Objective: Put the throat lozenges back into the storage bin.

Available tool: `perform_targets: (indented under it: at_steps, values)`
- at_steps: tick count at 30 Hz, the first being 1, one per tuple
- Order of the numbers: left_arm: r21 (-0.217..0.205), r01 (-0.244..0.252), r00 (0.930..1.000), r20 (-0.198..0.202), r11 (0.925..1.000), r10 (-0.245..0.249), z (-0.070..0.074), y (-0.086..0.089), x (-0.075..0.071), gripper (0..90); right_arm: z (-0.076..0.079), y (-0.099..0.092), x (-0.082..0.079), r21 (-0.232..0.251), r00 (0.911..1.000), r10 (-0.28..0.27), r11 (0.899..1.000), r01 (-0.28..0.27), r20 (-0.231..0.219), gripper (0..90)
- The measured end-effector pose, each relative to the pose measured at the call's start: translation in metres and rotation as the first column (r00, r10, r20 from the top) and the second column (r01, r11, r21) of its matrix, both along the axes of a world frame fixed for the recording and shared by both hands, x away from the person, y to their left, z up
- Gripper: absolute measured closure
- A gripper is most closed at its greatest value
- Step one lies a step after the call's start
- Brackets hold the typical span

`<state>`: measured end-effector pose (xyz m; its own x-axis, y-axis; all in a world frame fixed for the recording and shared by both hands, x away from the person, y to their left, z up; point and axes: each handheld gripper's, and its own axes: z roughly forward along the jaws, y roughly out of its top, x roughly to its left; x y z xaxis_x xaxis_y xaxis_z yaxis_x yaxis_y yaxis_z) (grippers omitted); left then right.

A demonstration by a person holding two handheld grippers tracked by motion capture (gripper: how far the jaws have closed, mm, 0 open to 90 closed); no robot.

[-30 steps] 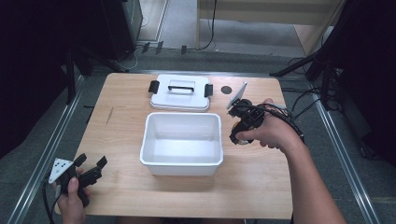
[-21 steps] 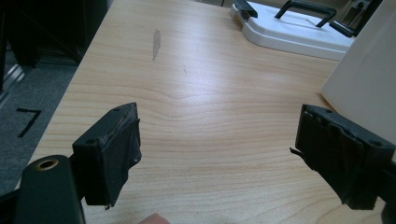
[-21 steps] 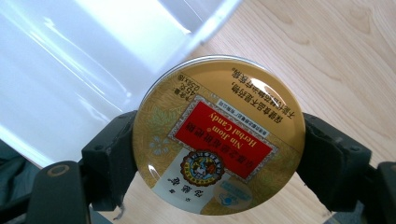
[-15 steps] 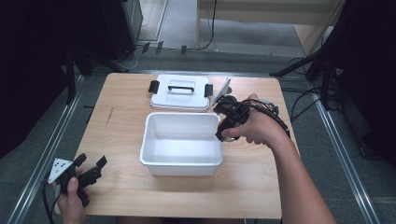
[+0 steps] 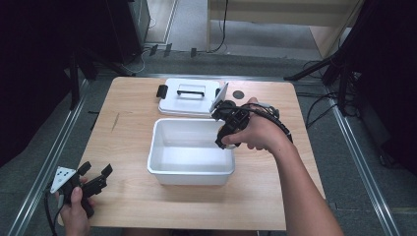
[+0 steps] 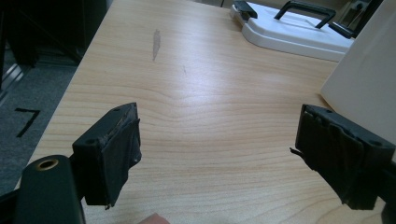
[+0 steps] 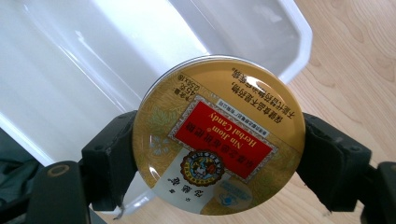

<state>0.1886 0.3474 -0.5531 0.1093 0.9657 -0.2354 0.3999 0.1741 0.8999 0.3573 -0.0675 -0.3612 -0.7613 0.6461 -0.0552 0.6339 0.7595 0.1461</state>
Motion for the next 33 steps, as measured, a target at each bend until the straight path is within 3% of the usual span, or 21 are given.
perform_targets:
  at_steps: [8,11,15,21,26,33]
  values:
    - [-0.002,0.001,1.0000,0.002,1.0000,-0.001,0.000,0.000,0.000,14.8,-0.004,0.013,-0.001,-0.004,0.9992,0.039,0.999,-0.039,0.003,20.4]
    - [-0.003,0.001,1.0000,0.002,1.0000,-0.001,0.000,0.000,0.000,14.8,-0.006,0.018,-0.002,0.015,0.9963,0.085,0.996,-0.085,0.016,20.3]
    - [-0.006,0.001,1.0000,0.002,1.0000,-0.001,0.000,0.000,0.000,14.8,-0.010,0.023,-0.004,0.044,0.9804,0.195,0.980,-0.196,0.029,20.3]
    - [-0.007,0.000,1.0000,0.002,1.0000,0.000,0.000,0.001,0.000,14.8,-0.021,0.020,-0.003,0.022,0.9503,0.308,0.951,-0.309,0.049,20.3]
    - [-0.007,0.000,1.0000,0.002,1.0000,0.000,0.000,0.001,0.000,14.8,-0.032,0.020,-0.004,-0.011,0.9312,0.362,0.932,-0.362,0.043,20.3]
    - [-0.006,0.003,1.0000,0.001,1.0000,-0.003,0.000,0.001,0.000,14.8,-0.049,0.021,-0.004,-0.024,0.9188,0.394,0.919,-0.393,0.028,20.3]
